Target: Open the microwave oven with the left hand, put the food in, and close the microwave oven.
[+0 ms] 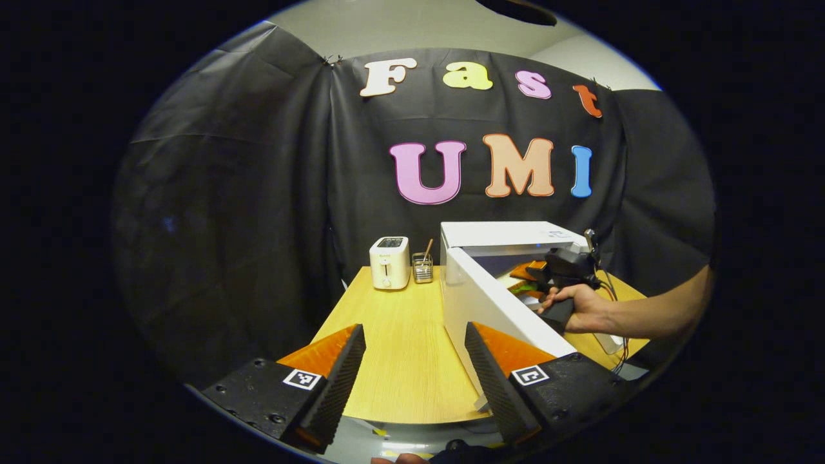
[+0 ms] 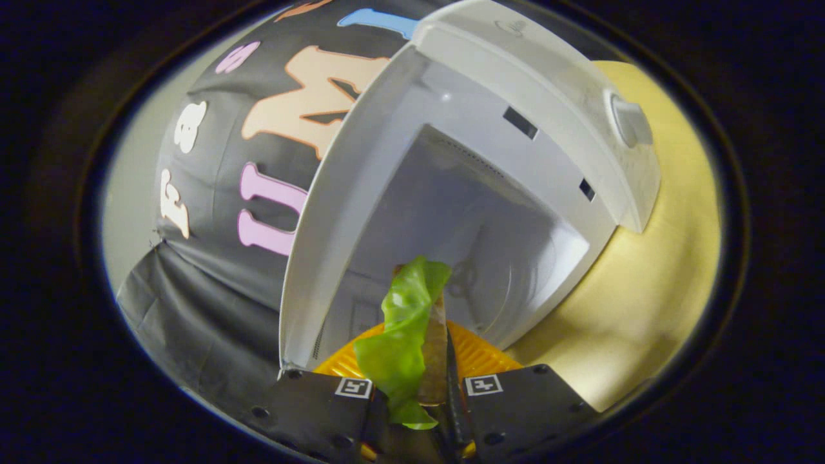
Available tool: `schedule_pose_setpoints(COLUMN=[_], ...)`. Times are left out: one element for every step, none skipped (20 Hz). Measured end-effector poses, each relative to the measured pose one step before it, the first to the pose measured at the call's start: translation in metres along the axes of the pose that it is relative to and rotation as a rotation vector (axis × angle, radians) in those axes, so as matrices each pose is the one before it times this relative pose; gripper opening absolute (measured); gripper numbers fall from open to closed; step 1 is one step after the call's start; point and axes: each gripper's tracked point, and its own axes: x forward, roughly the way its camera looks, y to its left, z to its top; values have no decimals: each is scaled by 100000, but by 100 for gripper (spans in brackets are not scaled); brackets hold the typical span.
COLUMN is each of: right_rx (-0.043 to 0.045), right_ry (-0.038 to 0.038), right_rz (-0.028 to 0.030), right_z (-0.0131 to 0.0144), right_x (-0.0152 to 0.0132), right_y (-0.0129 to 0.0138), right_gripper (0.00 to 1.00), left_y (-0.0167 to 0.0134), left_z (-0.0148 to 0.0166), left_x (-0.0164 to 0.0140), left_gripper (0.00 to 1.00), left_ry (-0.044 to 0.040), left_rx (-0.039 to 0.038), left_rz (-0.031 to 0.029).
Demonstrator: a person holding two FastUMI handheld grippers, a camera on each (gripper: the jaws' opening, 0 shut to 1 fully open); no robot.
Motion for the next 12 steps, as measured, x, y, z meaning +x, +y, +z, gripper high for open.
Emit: schedule_pose_setpoints(right_rx=[701, 533, 1123, 2318, 1980, 686, 527, 697, 606, 102, 335, 497], right_ry=[-1774, -1869, -1178, -1867, -2213, -2307, -2081, -1256, -1197, -831, -502, -1258], right_rz=[655, 426, -202, -247, -837, -767, -780, -778, -1004, -1208, -1604, -681], right_z=[-216, 10, -175, 194, 241, 406, 266, 202, -38, -2, -151, 273], right_x=[321, 474, 429, 461, 530, 458, 449, 558, 457, 603, 256, 380], right_y=[336, 172, -263, -76, -49, -300, -66, -224, -417, -406, -424, -191], right_gripper=[38, 38, 37, 38, 38, 38, 38, 38, 38, 38, 38, 38], left_y=[-114, -120, -81, -132, -60, 43, 131, 189, -14, -80, -122, -283], left_z=[220, 307, 319, 386, 298, 193, 312, 132, 222, 31, 240, 94], left_x=[-155, 133, 216, 466, 289, 255, 236, 43, 212, -28, 21, 31], left_gripper=[92, 92, 88, 91, 92, 92, 95, 91, 92, 92, 91, 90], left_ry=[-257, -797, -319, -456, -459, -1183, -752, -933, -670, -377, -779, -194], left_rx=[-670, -763, -621, -590, -564, -400, -323, -385, -342, -105, 51, 484], left_rz=[-588, -678, -323, -364, -170, 278, 412, 680, -102, -31, -634, -733])
